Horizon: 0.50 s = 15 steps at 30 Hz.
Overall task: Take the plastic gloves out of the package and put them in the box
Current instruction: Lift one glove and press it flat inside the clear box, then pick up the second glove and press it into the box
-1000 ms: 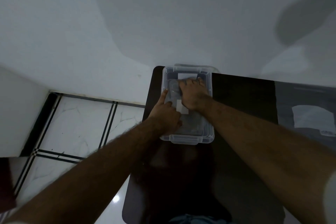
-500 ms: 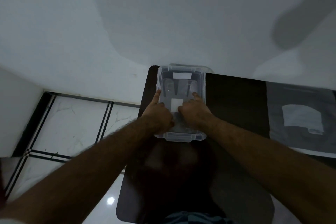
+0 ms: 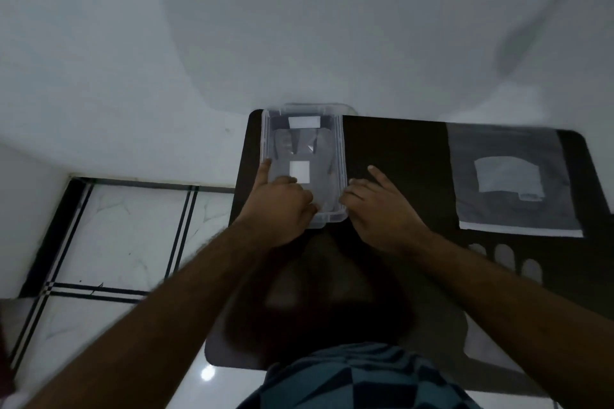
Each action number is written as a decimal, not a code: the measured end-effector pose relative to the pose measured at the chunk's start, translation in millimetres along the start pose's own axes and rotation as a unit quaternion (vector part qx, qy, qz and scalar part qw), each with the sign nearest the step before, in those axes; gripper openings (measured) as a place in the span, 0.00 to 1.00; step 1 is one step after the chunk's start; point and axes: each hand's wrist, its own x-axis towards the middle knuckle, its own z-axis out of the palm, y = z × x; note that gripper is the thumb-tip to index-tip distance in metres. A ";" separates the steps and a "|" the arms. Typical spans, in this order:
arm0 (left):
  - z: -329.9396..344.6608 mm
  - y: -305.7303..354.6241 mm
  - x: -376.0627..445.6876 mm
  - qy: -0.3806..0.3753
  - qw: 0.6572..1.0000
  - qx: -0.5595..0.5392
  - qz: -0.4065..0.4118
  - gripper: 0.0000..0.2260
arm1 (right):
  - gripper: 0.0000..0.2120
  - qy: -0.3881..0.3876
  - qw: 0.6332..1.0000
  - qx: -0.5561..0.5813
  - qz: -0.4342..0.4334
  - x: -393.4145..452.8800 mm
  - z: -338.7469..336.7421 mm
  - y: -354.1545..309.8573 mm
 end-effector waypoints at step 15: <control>113.0 273.2 -26.7 -0.066 0.976 -0.158 0.135 0.10 | 0.17 0.007 0.986 0.093 0.141 -342.8 105.2 110.4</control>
